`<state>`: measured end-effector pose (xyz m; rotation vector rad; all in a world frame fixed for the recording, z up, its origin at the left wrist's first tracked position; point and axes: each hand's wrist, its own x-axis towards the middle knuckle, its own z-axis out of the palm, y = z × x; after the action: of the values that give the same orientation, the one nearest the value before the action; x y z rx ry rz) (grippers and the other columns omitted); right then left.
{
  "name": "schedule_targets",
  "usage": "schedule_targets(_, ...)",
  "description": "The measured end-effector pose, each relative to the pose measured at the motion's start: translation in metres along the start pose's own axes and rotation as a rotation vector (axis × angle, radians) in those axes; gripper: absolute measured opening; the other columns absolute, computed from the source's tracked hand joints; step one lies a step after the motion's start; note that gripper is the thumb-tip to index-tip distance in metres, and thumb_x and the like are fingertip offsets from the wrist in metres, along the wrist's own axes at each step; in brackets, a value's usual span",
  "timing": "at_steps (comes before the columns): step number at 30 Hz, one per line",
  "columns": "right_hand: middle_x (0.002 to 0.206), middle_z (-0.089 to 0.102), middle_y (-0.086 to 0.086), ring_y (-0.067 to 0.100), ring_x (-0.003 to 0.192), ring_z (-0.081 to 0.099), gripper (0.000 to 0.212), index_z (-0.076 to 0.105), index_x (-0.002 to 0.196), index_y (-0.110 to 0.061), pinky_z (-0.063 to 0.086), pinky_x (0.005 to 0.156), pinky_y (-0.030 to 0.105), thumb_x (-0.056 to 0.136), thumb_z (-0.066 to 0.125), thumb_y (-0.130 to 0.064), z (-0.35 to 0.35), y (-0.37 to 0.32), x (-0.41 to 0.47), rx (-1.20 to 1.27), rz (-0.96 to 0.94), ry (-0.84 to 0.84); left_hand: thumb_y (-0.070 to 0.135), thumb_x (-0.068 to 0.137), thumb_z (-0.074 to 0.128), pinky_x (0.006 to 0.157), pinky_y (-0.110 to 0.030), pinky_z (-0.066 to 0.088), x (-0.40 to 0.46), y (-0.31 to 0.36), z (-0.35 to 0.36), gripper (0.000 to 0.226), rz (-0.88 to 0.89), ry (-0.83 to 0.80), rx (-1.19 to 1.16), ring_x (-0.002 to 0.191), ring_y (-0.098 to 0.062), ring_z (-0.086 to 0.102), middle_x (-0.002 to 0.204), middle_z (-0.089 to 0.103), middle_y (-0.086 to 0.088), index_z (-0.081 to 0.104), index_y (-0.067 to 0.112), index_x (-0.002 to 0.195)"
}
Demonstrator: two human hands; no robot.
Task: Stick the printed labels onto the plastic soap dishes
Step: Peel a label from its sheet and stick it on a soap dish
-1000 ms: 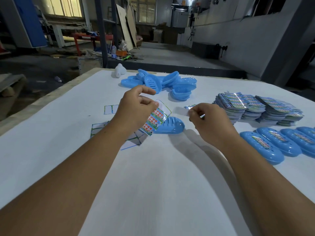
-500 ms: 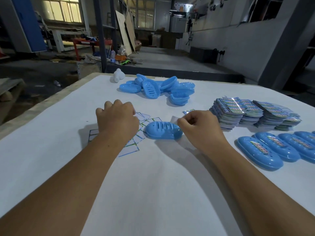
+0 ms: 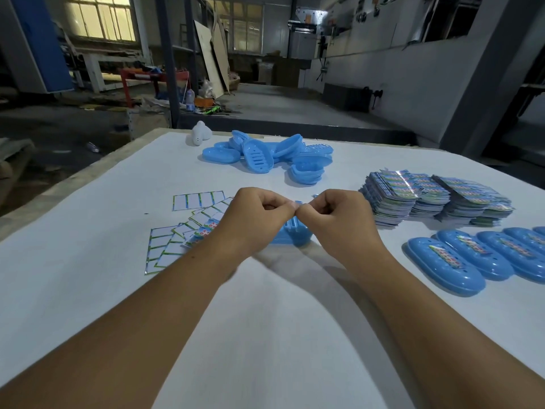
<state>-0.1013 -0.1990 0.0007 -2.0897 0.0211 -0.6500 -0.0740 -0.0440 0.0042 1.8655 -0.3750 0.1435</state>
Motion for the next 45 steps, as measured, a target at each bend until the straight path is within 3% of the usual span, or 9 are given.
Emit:
schedule_targets(4, 0.045, 0.052, -0.012, 0.002, 0.044, 0.040, 0.026, 0.059, 0.052, -0.018, 0.033, 0.044, 0.012, 0.075, 0.070, -0.025, 0.000, -0.001, 0.001, 0.049, -0.012, -0.012, 0.025, 0.090, 0.071, 0.051, -0.004, 0.039, 0.001, -0.001, 0.001, 0.013, -0.007, -0.016, -0.002, 0.058, 0.010, 0.059, 0.064, 0.070, 0.018, 0.077, 0.024, 0.078)
schedule_targets(8, 0.063, 0.069, 0.001, 0.002, 0.051, 0.047, 0.026, 0.073, 0.065, -0.018, 0.038, 0.051, 0.017, 0.090, 0.071, -0.027, -0.002, 0.002, 0.002, 0.068, -0.067, -0.118, 0.031, 0.089, 0.071, 0.057, -0.007, 0.043, 0.002, -0.004, -0.003, 0.012, -0.048, -0.014, -0.012, 0.072, 0.008, 0.065, 0.075, 0.074, 0.018, 0.078, 0.028, 0.079)
schedule_targets(12, 0.061, 0.067, -0.023, -0.001, 0.049, 0.054, 0.023, 0.073, 0.074, -0.036, 0.037, 0.052, 0.011, 0.096, 0.068, -0.035, 0.000, 0.002, 0.001, -0.006, -0.139, -0.147, 0.039, 0.086, 0.074, 0.055, -0.008, 0.044, 0.005, -0.005, -0.007, 0.015, -0.038, 0.018, -0.004, 0.068, 0.012, 0.062, 0.071, 0.072, 0.020, 0.076, 0.030, 0.074)
schedule_targets(19, 0.046, 0.059, -0.015, 0.003, 0.039, 0.044, 0.025, 0.074, 0.064, -0.025, 0.031, 0.043, 0.012, 0.089, 0.072, -0.029, -0.003, 0.011, 0.010, -0.018, 0.057, -0.045, 0.042, 0.084, 0.075, 0.045, -0.009, 0.045, 0.007, -0.007, -0.007, 0.020, -0.067, 0.055, 0.017, 0.063, 0.006, 0.063, 0.070, 0.071, 0.017, 0.071, 0.032, 0.067)
schedule_targets(24, 0.062, 0.071, -0.005, 0.005, 0.046, 0.047, 0.021, 0.075, 0.066, -0.020, 0.045, 0.056, 0.026, 0.086, 0.072, -0.026, -0.002, 0.007, 0.009, 0.055, 0.104, -0.073, 0.040, 0.082, 0.072, 0.055, -0.024, 0.053, 0.009, -0.008, -0.011, 0.015, -0.103, 0.083, 0.049, 0.069, -0.005, 0.066, 0.070, 0.072, 0.012, 0.075, 0.030, 0.071)
schedule_targets(28, 0.063, 0.071, -0.001, 0.009, 0.049, 0.047, 0.022, 0.074, 0.063, -0.014, 0.039, 0.051, 0.026, 0.081, 0.070, -0.027, -0.001, 0.009, 0.009, 0.064, 0.152, -0.074, 0.044, 0.077, 0.077, 0.045, -0.021, 0.044, 0.010, -0.011, -0.017, 0.016, -0.170, 0.093, 0.063, 0.046, 0.000, 0.059, 0.063, 0.070, 0.014, 0.075, 0.029, 0.071)
schedule_targets(35, 0.052, 0.050, 0.000, 0.009, 0.050, 0.038, 0.028, 0.069, 0.067, -0.003, 0.035, 0.056, 0.027, 0.081, 0.069, -0.027, 0.010, 0.014, 0.008, -0.056, 0.123, -0.111, 0.043, 0.079, 0.076, 0.042, -0.021, 0.043, 0.015, -0.017, -0.019, 0.023, -0.250, 0.072, 0.174, 0.039, -0.006, 0.051, 0.052, 0.065, 0.006, 0.074, 0.029, 0.061)
schedule_targets(41, 0.044, 0.053, -0.010, 0.005, 0.046, 0.044, 0.025, 0.068, 0.059, -0.014, 0.035, 0.050, 0.024, 0.080, 0.067, -0.027, 0.012, 0.014, 0.008, -0.165, 0.118, -0.107, 0.037, 0.081, 0.071, 0.054, -0.023, 0.045, 0.013, -0.020, -0.016, 0.020, -0.164, 0.080, 0.414, 0.069, -0.006, 0.063, 0.074, 0.070, 0.010, 0.074, 0.022, 0.068)
schedule_targets(45, 0.052, 0.063, -0.007, 0.006, 0.050, 0.049, 0.023, 0.071, 0.063, -0.014, 0.038, 0.050, 0.024, 0.080, 0.067, -0.029, 0.013, 0.013, 0.008, -0.213, 0.101, -0.083, 0.035, 0.079, 0.069, 0.055, -0.020, 0.044, 0.013, -0.021, -0.015, 0.017, -0.114, 0.084, 0.506, 0.072, -0.003, 0.062, 0.070, 0.066, 0.014, 0.071, 0.025, 0.066)
